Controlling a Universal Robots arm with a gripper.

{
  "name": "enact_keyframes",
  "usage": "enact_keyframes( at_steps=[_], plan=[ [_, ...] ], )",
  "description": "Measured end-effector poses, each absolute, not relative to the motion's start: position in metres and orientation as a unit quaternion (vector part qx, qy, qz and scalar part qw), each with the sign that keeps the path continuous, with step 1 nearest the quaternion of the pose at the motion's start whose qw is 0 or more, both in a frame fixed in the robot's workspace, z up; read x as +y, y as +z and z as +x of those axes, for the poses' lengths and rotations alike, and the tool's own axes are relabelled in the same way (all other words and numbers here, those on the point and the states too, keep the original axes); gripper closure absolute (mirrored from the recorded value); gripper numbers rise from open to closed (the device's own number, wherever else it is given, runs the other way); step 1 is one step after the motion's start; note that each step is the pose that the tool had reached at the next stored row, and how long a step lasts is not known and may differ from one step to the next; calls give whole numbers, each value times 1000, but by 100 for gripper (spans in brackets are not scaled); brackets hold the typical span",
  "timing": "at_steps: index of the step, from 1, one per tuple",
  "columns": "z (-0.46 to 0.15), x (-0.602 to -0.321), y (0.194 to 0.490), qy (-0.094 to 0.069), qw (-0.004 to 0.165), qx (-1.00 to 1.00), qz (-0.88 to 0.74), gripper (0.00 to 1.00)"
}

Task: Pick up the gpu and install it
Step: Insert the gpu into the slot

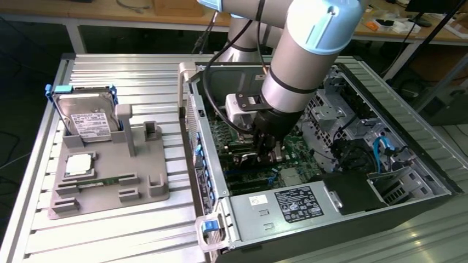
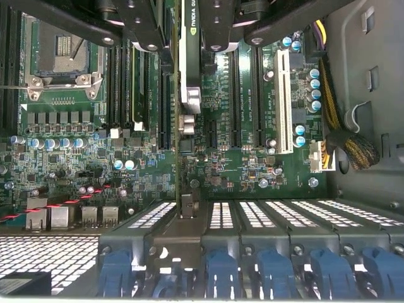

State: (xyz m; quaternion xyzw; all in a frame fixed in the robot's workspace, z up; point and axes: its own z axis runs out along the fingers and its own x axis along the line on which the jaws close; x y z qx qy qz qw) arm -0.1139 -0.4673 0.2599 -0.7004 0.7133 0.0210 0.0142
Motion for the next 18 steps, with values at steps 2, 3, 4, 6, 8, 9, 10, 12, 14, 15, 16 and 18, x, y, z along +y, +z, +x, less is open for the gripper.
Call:
enact_keyframes(
  at_steps=[2, 3, 4, 6, 8, 9, 10, 12, 14, 15, 16, 18],
  plan=[
    [-114, -467, 258, 21, 14, 713, -700, 73],
    [-114, -467, 257, 21, 14, 713, -700, 73],
    [-114, -467, 255, 21, 14, 713, -700, 73],
    [-114, -467, 253, 21, 15, 713, -700, 73],
    [-114, -467, 253, 22, 15, 713, -700, 73],
    [-114, -467, 253, 22, 15, 713, -700, 73],
    [-114, -467, 253, 22, 15, 713, -700, 73],
    [-114, -467, 253, 22, 15, 713, -700, 73],
    [-114, -467, 253, 22, 15, 713, -700, 73],
    [-114, -467, 253, 22, 15, 713, -700, 73],
    [-114, -467, 253, 22, 15, 713, -700, 73],
    [-114, -467, 253, 22, 15, 713, -700, 73]
  ],
)
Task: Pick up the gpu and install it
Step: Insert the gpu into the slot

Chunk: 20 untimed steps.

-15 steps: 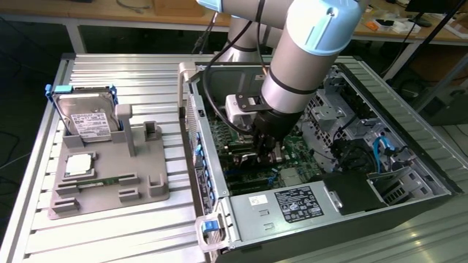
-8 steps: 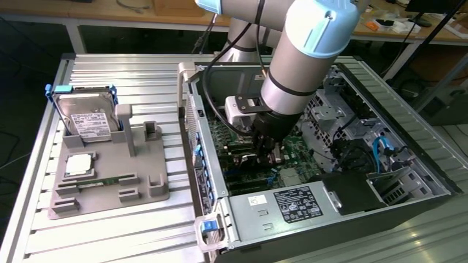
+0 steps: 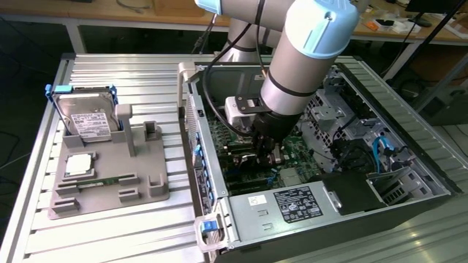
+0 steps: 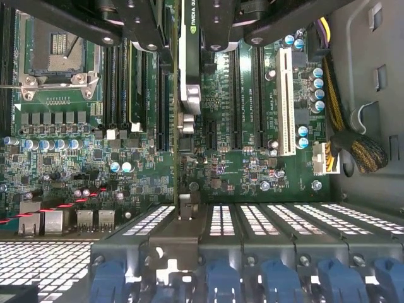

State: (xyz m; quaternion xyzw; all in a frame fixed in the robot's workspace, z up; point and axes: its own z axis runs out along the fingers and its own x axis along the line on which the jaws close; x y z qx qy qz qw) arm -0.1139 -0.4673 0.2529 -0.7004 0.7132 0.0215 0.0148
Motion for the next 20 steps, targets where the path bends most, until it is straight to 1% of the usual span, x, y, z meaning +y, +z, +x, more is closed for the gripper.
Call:
enact_keyframes(
  at_steps=[3, 6, 20],
  plan=[
    [-114, -467, 255, 22, 16, 713, -700, 73],
    [-114, -467, 263, 21, 15, 713, -700, 73],
    [-117, -467, 264, 21, 15, 713, -700, 73]
  ],
)
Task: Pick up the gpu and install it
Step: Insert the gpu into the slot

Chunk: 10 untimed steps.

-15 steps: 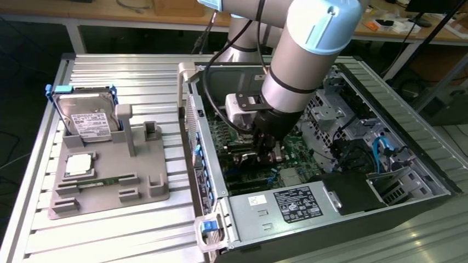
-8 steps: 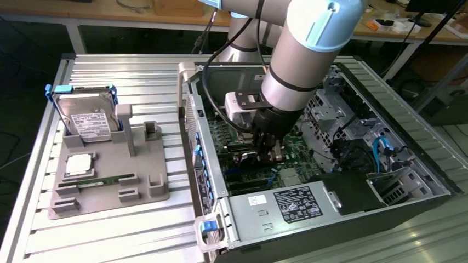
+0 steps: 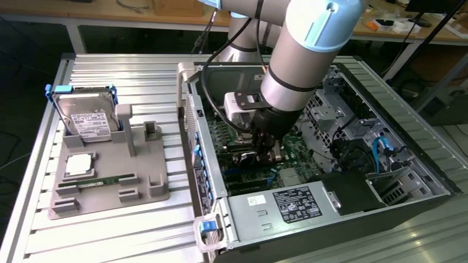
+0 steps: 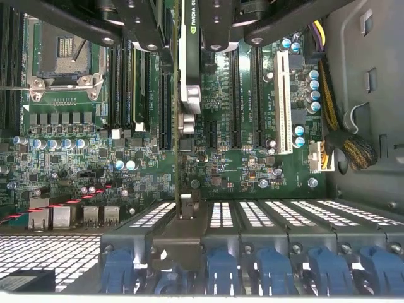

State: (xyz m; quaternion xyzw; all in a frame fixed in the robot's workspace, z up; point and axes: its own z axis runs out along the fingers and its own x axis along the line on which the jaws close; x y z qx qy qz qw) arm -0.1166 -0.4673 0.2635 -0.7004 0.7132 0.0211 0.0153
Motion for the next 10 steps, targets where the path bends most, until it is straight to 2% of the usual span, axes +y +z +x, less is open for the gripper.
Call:
enact_keyframes(
  at_steps=[10],
  plan=[
    [-117, -467, 258, 21, 16, 713, -700, 73]
  ],
)
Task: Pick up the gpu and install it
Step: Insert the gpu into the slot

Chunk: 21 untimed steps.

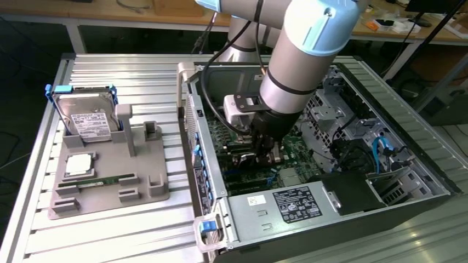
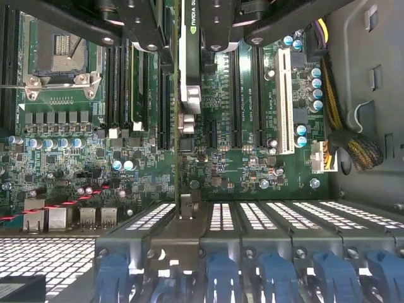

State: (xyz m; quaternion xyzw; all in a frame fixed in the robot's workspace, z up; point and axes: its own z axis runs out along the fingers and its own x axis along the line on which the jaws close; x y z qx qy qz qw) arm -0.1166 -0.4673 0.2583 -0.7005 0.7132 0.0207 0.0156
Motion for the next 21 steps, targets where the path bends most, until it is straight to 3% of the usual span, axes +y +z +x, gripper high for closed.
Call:
enact_keyframes(
  at_steps=[10, 13, 21],
  plan=[
    [-117, -467, 256, 20, 17, 713, -700, 73],
    [-117, -467, 256, 20, 17, 713, -700, 60],
    [-117, -467, 259, 20, 17, 713, -700, 60]
  ],
)
